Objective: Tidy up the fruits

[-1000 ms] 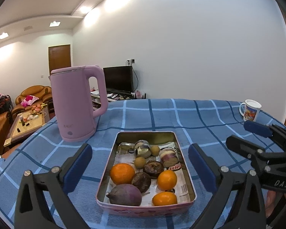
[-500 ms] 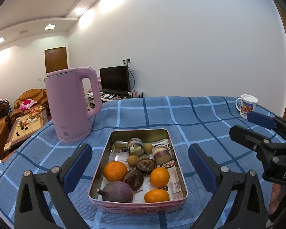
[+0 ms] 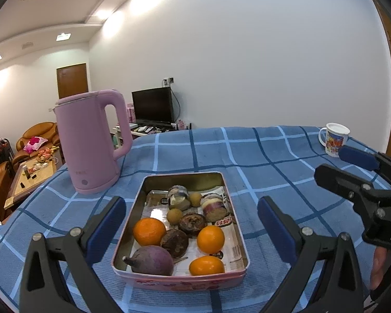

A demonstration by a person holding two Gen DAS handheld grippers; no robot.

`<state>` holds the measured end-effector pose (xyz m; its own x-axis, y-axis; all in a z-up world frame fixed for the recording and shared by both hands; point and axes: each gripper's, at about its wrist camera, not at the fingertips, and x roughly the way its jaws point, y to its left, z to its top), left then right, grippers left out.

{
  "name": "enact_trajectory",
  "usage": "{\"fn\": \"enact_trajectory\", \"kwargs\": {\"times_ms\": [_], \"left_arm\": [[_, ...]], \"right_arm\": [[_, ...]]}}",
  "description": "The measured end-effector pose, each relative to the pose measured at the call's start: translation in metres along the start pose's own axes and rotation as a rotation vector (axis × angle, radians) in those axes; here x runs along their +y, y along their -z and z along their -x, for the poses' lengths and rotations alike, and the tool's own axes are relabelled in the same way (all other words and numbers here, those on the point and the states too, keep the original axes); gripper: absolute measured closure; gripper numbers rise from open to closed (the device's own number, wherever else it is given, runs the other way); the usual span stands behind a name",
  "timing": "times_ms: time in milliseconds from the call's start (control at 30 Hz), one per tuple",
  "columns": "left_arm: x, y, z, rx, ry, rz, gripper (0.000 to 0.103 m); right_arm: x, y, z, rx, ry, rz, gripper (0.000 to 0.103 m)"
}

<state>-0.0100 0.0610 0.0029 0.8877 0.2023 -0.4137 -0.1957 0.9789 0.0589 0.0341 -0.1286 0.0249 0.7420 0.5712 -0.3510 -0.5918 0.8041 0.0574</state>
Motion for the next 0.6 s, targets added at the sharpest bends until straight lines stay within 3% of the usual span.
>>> {"fn": "enact_trajectory", "kwargs": {"times_ms": [433,600], "left_arm": [[-0.007,-0.006,0.004,0.003,0.054,0.017,0.0],[-0.007,-0.009,0.007,-0.01,0.042,0.032,0.0]], "right_arm": [[-0.008,0.002,0.01,-0.017,0.027,0.002,0.023],[-0.01,0.002,0.014,-0.027,0.034,0.004,0.023]]}}
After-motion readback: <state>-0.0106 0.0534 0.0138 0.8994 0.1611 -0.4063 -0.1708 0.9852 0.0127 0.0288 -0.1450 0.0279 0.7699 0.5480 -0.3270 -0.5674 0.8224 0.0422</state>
